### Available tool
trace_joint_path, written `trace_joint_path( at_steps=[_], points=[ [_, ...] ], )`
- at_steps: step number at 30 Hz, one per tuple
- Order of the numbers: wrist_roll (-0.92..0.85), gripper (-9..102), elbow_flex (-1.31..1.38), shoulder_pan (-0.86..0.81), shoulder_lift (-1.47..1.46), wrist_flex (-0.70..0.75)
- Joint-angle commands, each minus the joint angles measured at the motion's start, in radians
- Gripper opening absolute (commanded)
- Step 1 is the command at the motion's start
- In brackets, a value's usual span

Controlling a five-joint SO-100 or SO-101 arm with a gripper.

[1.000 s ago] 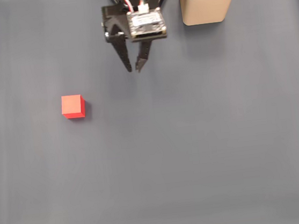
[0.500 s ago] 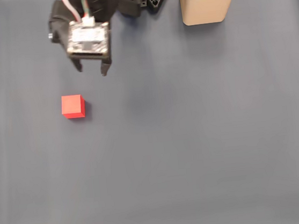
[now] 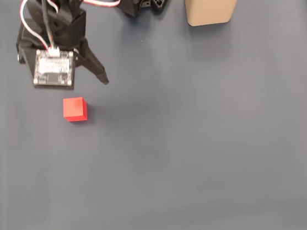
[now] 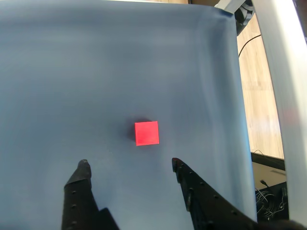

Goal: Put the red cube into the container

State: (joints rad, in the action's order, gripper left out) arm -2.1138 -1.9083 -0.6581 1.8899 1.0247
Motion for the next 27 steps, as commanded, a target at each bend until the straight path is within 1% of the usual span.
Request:
trace_joint_path(
  at_steps=[1,7,19,27],
  points=[
    [0.0,41,0.04,-0.009,-0.031,-0.054],
    [0.015,43,0.006,0.005,-0.12,-0.17],
    [0.046,43,-0.048,0.041,-0.27,-0.333],
    [0.071,43,-0.051,0.058,-0.337,-0.387]
  ],
)
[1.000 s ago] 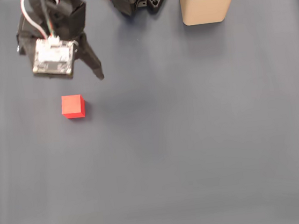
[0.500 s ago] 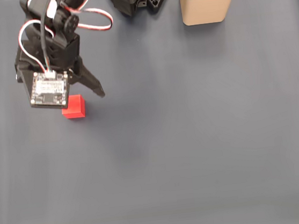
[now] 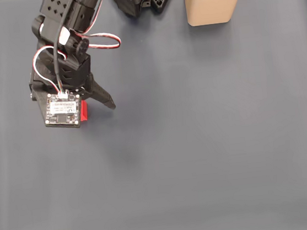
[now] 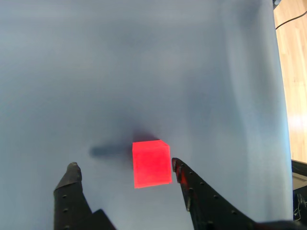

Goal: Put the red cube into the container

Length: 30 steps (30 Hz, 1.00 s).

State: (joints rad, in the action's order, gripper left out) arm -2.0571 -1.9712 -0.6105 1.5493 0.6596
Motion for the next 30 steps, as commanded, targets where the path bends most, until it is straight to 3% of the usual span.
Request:
trace_joint_path(
  at_steps=[1,17,30],
  points=[
    [0.014,43,0.012,0.011,0.0,-0.021],
    [0.023,43,-0.023,0.015,0.002,-0.052],
    [0.038,17,-0.048,0.023,0.008,-0.077]
  ],
)
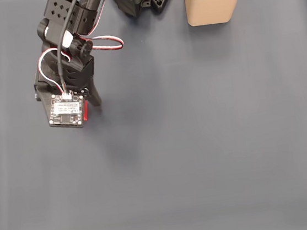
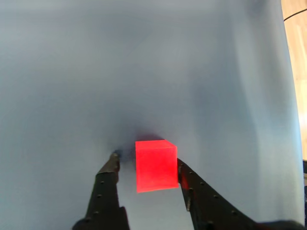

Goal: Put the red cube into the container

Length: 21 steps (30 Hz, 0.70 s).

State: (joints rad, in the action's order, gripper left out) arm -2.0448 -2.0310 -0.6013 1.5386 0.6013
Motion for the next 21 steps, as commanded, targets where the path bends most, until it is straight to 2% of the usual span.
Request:
trace_joint_path(
  at_steps=[1,9,18,21],
  points=[
    [0.026,15,0.012,0.015,0.017,-0.018],
    [0.038,2,0.018,0.015,0.012,-0.021],
    [0.058,0,0.023,0.021,0.037,-0.023],
    [0.121,0,0.048,0.054,0.092,0.048]
  ],
)
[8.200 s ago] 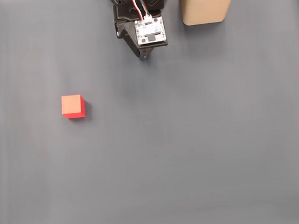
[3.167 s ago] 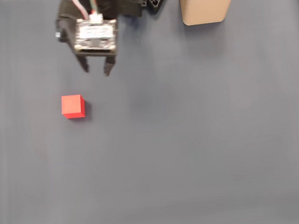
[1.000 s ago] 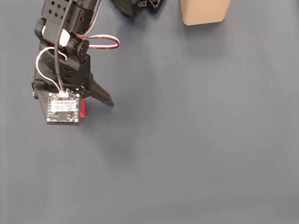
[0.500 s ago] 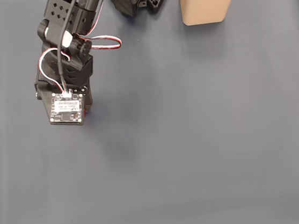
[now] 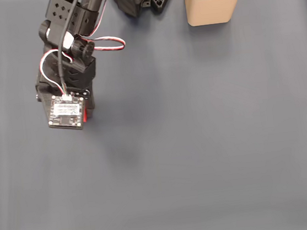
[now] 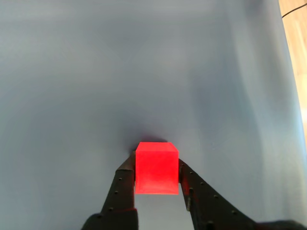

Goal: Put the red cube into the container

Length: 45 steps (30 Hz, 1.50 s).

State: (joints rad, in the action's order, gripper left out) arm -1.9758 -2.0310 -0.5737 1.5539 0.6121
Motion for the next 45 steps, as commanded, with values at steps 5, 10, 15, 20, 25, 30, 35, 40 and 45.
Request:
trace_joint_path(
  at_steps=[5,10,15,20,25,30,35,40,45],
  points=[
    [0.176,0,0.058,0.143,0.235,0.219],
    [0.239,0,0.051,0.291,0.399,0.41],
    [0.236,0,0.031,0.474,0.532,0.583],
    [0.198,0,-0.04,0.676,0.693,0.678],
    [0.222,0,-0.044,0.882,0.795,0.816],
    [0.261,0,-0.014,1.069,0.867,0.969],
    [0.295,0,-0.002,1.238,0.953,1.08],
    [0.316,0,-0.002,1.393,1.02,1.147],
    [0.339,0,-0.002,1.531,1.039,1.172]
  ],
)
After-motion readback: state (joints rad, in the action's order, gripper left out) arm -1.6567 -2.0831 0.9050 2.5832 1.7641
